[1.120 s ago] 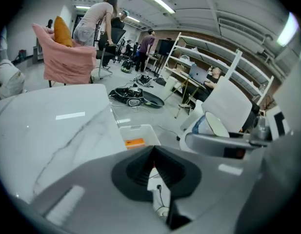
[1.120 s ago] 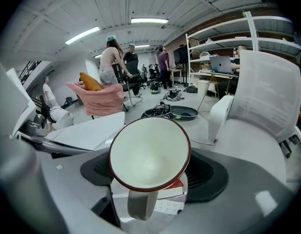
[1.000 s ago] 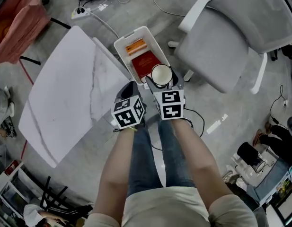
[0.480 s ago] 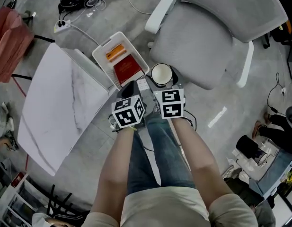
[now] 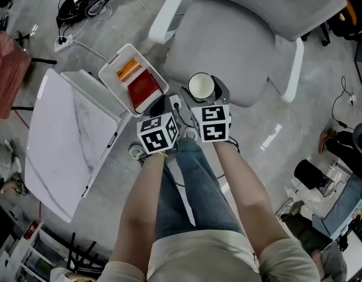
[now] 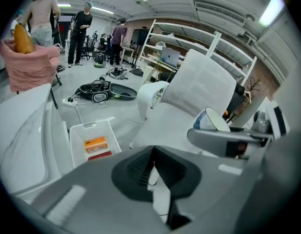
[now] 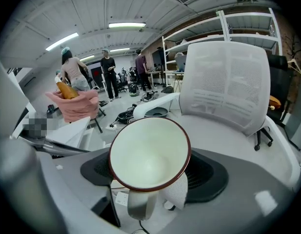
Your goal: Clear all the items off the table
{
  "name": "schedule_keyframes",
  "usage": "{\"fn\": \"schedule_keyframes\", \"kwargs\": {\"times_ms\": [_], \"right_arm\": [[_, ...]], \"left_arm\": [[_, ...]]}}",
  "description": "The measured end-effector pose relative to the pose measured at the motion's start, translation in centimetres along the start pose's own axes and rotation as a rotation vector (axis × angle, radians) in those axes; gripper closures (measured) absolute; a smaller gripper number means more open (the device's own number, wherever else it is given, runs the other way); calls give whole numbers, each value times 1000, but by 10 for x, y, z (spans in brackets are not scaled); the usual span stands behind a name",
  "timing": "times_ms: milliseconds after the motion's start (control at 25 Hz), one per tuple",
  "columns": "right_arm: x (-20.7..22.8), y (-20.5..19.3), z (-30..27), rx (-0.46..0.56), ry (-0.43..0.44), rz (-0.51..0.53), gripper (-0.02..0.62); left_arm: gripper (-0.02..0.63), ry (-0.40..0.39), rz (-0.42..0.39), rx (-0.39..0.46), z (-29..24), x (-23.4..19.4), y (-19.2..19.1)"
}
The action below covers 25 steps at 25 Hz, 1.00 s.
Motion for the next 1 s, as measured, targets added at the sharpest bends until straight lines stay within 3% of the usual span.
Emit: {"fn": "schedule_keyframes", "kwargs": {"times_ms": [520,1000], "right_arm": [[72,-9,-19,-16,-48,-44,187],[124,2,-63,-40,-127,-86,187]], "left_arm": [[598,-23,-53,-33,-46,45,8],[598,-71,-81,-85,-98,54,24]]}}
Point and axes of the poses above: the fingertips, and each gripper's own axes: z backward along the fingers, x to its right, y out of its top, the point moved 8 cm from there along z, backward along the fingers, and after that the axes turned 15 degrees about -y, right-handed, at the moved point
